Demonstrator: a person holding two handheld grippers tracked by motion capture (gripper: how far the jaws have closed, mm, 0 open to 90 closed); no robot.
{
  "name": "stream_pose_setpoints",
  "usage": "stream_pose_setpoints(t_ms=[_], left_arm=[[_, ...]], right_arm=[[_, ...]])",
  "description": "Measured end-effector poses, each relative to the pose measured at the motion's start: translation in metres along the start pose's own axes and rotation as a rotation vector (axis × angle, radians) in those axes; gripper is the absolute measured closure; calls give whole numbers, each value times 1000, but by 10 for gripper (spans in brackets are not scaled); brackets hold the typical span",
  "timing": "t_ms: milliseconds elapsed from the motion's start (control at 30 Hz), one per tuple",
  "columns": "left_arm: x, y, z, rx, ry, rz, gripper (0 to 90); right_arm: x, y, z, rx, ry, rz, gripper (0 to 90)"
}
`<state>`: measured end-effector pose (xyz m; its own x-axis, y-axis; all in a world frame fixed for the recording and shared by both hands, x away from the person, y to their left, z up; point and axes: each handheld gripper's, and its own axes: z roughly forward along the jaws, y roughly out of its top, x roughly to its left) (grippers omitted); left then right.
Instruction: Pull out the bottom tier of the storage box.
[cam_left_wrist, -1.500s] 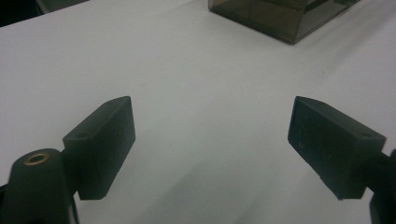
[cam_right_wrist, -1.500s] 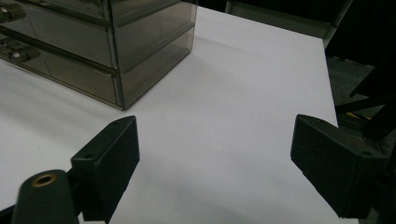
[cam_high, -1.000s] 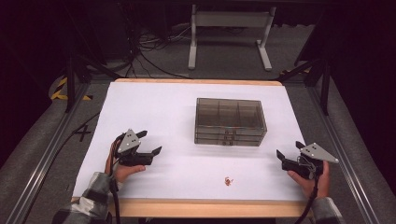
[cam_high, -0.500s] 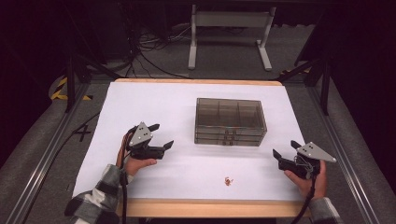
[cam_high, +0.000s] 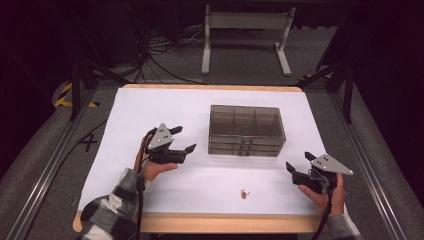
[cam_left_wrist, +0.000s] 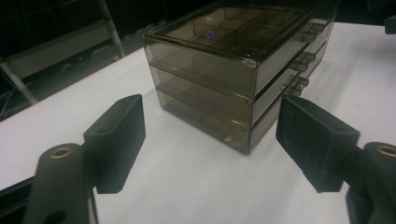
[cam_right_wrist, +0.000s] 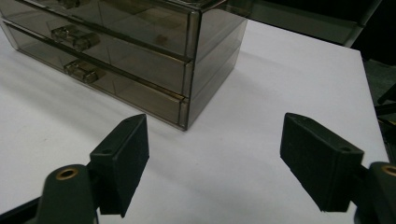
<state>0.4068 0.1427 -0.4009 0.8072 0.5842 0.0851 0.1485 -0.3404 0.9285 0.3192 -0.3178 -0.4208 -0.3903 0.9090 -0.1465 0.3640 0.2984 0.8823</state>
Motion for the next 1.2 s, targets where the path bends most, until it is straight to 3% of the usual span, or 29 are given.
stream_pose_setpoints(t_ms=[133,400,533,667,867,1000,1200], left_arm=[[0,7,5,-14,-12,8,323],[4,22,17,-29,-53,49,660],[6,28,25,-31,-81,71,756],[6,33,33,-7,-87,116,798],[7,41,44,-11,-98,130,819],[5,45,52,4,-108,163,819],[6,46,60,25,-115,179,814]], right_arm=[[2,-1,-1,2,3,-2,256],[6,-2,-3,24,8,-6,347],[12,-2,-2,39,10,-14,354],[18,-1,0,63,2,-4,354],[27,1,4,84,7,-3,402],[43,8,11,114,22,-8,428],[71,19,30,172,65,-10,453]])
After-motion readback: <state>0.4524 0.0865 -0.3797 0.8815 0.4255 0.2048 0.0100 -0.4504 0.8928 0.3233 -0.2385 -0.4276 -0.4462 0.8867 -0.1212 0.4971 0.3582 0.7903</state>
